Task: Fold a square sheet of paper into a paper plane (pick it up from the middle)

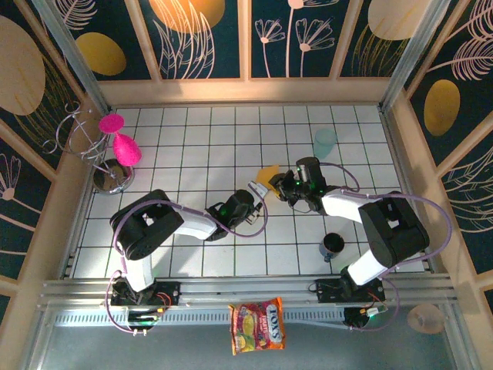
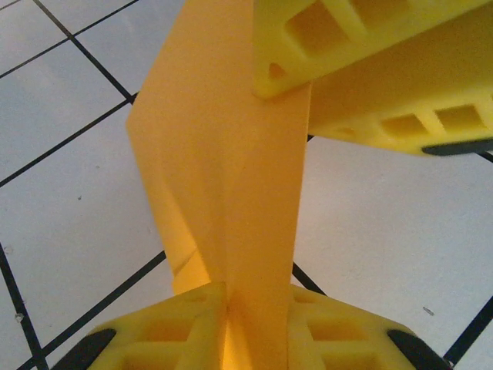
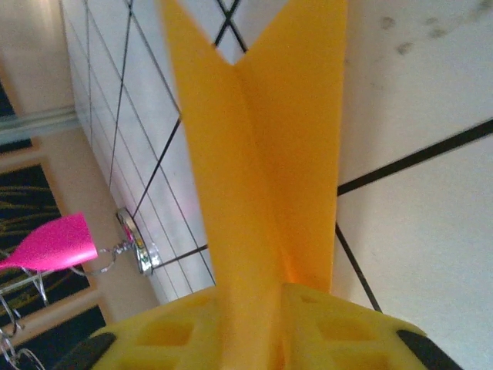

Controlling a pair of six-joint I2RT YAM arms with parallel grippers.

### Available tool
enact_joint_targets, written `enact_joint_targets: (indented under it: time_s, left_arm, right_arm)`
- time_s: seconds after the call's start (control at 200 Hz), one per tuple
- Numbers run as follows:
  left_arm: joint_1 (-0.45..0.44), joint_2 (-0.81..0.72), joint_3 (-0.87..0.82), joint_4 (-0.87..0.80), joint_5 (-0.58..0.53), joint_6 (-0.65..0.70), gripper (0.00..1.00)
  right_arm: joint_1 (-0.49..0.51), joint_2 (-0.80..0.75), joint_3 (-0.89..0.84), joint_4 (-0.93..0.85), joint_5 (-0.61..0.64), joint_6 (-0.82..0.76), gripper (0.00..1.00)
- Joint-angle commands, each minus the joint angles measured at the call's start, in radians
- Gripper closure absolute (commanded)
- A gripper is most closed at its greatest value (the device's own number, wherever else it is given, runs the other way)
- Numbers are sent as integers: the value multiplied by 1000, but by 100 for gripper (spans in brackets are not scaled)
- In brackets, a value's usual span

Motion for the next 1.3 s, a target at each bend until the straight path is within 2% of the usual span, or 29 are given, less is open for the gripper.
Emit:
enact_joint_targets:
  time_s: [0.0, 0.18, 0.38, 0.636, 0.916, 1.086, 1.296]
  left_arm:
    - [-2, 15, -12, 39, -5, -15, 77]
    - [-2, 21, -10, 33, 18, -19, 81]
    - [-2, 38, -9, 26, 66, -55, 87]
    - [-2, 38, -15, 21, 149, -133, 90]
    - [0, 45, -29, 16, 220, -202, 89]
    - [0, 55, -30, 5, 218, -211, 89]
    - [0, 26, -31, 0, 166, -182, 89]
  right_arm:
    - [-10, 15, 17, -65, -1, -35, 65]
    - [-24, -22, 28, -131, 52, -87, 43]
    - [-62, -96, 39, -199, 145, -164, 34]
    - [-117, -167, 28, -217, 194, -249, 31]
    - [-133, -196, 19, -228, 216, -301, 31]
    - [-134, -181, 13, -229, 194, -311, 31]
    - [-123, -152, 16, -323, 207, -324, 32]
